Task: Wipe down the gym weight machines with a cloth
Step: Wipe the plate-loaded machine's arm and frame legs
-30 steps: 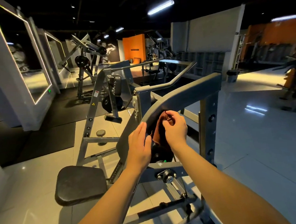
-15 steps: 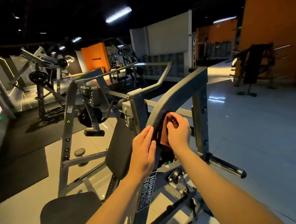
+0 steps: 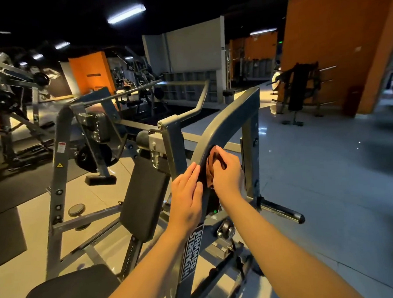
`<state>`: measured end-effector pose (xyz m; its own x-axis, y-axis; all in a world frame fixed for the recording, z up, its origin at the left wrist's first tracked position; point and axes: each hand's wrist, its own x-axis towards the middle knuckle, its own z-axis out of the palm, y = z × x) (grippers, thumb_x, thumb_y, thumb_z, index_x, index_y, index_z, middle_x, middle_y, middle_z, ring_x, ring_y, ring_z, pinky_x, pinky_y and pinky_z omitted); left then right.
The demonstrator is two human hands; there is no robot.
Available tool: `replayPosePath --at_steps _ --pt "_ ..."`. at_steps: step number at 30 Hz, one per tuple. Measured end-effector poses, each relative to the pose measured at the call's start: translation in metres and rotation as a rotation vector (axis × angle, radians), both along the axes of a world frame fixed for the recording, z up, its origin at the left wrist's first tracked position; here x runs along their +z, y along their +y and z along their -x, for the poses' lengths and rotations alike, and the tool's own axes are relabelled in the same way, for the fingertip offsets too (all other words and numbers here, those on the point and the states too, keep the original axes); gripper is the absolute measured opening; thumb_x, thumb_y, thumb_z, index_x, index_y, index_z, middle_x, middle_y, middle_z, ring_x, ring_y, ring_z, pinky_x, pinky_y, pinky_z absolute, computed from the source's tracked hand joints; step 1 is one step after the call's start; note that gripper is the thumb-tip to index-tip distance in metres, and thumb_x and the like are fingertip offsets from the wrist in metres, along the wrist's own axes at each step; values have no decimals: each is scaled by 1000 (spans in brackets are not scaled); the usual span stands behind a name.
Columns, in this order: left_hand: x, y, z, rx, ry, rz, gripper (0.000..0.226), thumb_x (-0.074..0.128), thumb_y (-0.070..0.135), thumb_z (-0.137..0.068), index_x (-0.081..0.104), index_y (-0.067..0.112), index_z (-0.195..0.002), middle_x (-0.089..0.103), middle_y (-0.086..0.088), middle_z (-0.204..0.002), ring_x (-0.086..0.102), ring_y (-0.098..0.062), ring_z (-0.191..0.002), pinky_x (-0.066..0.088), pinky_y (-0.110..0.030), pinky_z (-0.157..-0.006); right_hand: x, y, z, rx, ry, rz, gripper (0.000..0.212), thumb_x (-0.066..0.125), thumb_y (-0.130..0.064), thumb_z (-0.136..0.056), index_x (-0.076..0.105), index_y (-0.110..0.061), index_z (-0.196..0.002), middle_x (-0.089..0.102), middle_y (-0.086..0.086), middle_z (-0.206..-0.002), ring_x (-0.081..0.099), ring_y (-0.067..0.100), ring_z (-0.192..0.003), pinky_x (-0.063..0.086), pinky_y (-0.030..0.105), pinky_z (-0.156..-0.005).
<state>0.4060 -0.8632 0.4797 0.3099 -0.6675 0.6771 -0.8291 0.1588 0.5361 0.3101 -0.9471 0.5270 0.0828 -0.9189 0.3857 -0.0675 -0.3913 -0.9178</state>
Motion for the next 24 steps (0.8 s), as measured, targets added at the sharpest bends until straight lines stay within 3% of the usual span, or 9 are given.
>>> replayPosePath --at_steps 3,7,11,14,18,21,24 --pt "1 5 -3 -50 16 -2 47 37 30 -107 42 21 -153 35 18 -155 31 -4 -142 15 -6 -112 -22 28 2 47 83 114 33 52 -22 -105 61 -33 -135 57 -10 -134 53 4 -119 39 7 -89" --pt "8 10 -5 -60 43 -6 45 36 34 -106 50 22 -148 46 14 -150 37 -2 -139 18 -5 -110 -17 24 12 130 162 157 31 51 -20 -105 63 -32 -132 60 -8 -128 55 4 -116 48 17 -98" --pt "26 2 -13 -40 32 1 40 39 33 -107 58 22 -141 54 11 -143 40 5 -131 21 -1 -106 34 0 5 14 84 245 33 45 -16 -107 62 -23 -134 53 -6 -127 50 4 -110 40 -3 -80" --pt "36 -4 -14 -58 81 -20 39 40 28 -109 51 23 -146 44 18 -146 33 8 -135 17 0 -108 54 -17 -12 -39 235 378 32 44 -21 -108 62 -22 -134 50 -3 -128 44 10 -116 38 8 -85" --pt "30 5 -13 -88 245 58 36 41 22 -109 52 22 -143 53 18 -137 43 20 -123 29 0 -102 29 -15 -19 8 428 529 32 41 -31 -105 66 -29 -124 51 -9 -130 33 5 -119 42 28 -101" --pt "19 18 -8 -118 361 69 31 42 19 -108 52 34 -134 56 30 -122 52 15 -116 38 -1 -93 0 8 -11 74 492 589 35 42 -34 -103 66 -30 -127 52 -14 -133 34 13 -126 41 36 -105" --pt "5 27 -9 -114 413 43 29 41 23 -108 52 45 -125 61 29 -115 58 8 -112 43 -4 -88 -22 30 -5 115 570 608 42 38 -40 -101 65 -31 -131 51 -13 -137 37 16 -127 45 40 -102"
